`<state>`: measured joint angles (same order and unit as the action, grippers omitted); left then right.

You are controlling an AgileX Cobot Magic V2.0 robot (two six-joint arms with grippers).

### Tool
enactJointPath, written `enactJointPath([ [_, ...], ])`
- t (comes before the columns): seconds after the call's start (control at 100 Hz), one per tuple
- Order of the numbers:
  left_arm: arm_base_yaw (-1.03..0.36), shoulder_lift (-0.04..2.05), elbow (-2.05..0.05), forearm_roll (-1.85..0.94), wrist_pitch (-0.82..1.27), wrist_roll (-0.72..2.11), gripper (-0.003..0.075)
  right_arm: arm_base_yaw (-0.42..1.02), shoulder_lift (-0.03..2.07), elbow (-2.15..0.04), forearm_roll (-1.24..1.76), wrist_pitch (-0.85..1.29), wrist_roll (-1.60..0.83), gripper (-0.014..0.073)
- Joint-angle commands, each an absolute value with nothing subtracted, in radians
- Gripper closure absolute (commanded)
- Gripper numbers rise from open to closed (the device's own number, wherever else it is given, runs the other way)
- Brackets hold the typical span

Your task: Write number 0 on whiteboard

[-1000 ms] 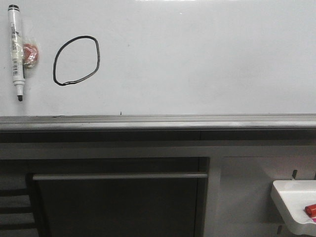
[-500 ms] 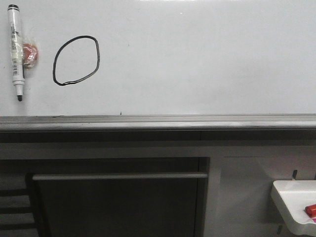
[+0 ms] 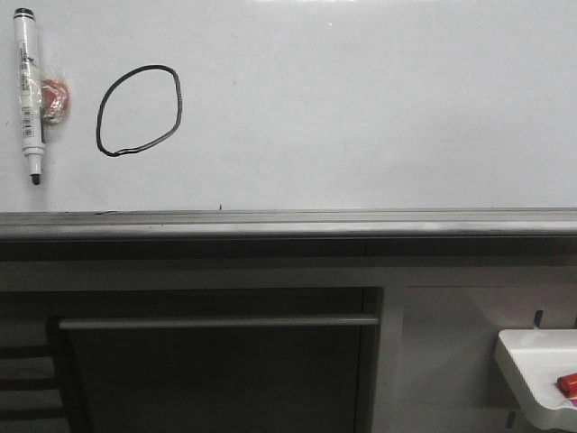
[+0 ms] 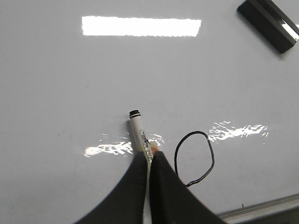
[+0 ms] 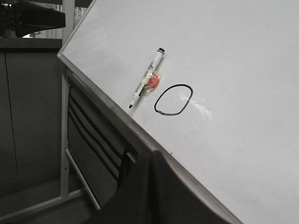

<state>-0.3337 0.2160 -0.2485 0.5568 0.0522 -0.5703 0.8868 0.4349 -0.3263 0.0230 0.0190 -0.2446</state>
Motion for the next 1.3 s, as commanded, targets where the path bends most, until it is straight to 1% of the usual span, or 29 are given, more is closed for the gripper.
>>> enactJointPath([
  [0.0,-0.335,0.225,-0.273,0.551,-0.015,-0.579,0.0741,0.883,0.435,-0.351,0.011,-0.066,-0.250,0.0660],
  [0.12,-0.335,0.225,-0.270,0.374,0.015,-0.553,0.0741,0.883,0.435,-0.351,0.011,-0.066,-0.250,0.0660],
  [0.31,-0.301,0.185,-0.270,0.121,0.059,-0.154,0.0741,0.883,0.435,-0.351,0.011,-0.066,-0.250,0.0660],
  [0.41,-0.238,0.135,-0.268,0.019,0.086,0.009,0.0741,0.883,0.435,-0.351,0.011,-0.066,-0.250,0.0660],
  [0.53,-0.138,0.077,-0.251,-0.070,0.090,0.117,0.0741,0.883,0.435,-0.351,0.011,-0.066,-0.250,0.0660],
  [0.64,-0.043,0.022,-0.216,-0.072,0.096,0.130,0.0741,0.883,0.435,-0.351,0.011,-0.066,-0.250,0.0660],
  [0.78,0.034,-0.031,-0.164,-0.072,0.113,0.130,0.0741,0.883,0.435,-0.351,0.011,-0.066,-0.250,0.0660],
  [1.19,0.046,-0.031,0.011,-0.068,0.122,0.130,0.0741,0.883,0.435,-0.351,0.011,-0.066,-0.250,0.0660],
  [1.29,0.046,-0.031,0.012,-0.059,0.190,0.130,0.0741,0.883,0.435,-0.351,0.011,-0.066,-0.250,0.0660],
])
